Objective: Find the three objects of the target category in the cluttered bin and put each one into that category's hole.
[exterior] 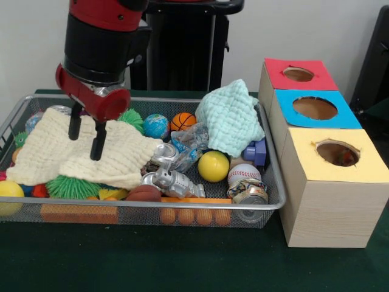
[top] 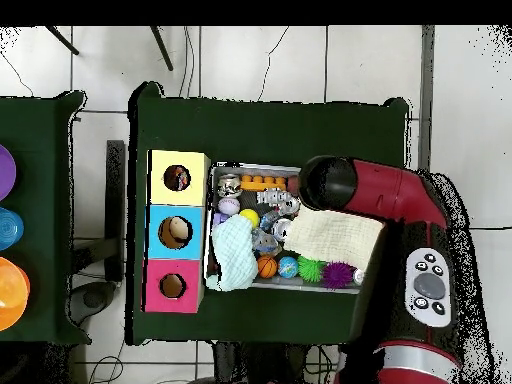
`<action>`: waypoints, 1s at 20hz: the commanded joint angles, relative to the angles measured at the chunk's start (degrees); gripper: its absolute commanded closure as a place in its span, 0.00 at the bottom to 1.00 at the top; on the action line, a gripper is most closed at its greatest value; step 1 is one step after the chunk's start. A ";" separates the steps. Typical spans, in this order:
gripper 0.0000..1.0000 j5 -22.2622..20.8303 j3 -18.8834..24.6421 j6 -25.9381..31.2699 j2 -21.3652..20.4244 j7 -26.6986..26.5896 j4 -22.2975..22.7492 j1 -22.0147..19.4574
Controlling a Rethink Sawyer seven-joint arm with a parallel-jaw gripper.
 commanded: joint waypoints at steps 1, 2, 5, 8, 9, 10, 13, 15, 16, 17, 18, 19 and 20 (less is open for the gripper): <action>0.00 -4.21 5.79 -2.87 4.06 -7.09 6.47 -2.78; 0.00 -4.37 5.97 -3.09 4.41 -7.05 6.55 -3.00; 0.00 -4.80 6.68 -3.58 5.31 -6.93 7.20 -3.68; 0.00 -4.99 7.59 -5.03 5.86 -6.58 7.69 -4.36; 0.00 -5.00 7.84 -5.11 5.97 -6.57 7.75 -4.52; 0.00 -5.01 8.11 -5.20 6.16 -6.57 7.80 -4.71; 0.00 -4.97 8.72 -4.26 6.55 -6.68 7.79 -5.02; 0.00 -5.07 8.97 -4.48 6.92 -6.10 7.79 -4.97; 0.00 -5.12 9.10 -4.50 7.13 -5.99 7.77 -4.98; 0.00 -5.05 9.27 -4.34 7.47 -5.88 7.85 -5.09; 0.00 -5.20 9.26 -5.59 7.93 -5.05 8.09 -5.10; 0.00 -5.41 9.07 -6.90 8.44 -4.12 8.24 -5.01; 0.00 -5.60 8.89 -7.05 8.67 -3.74 8.24 -4.89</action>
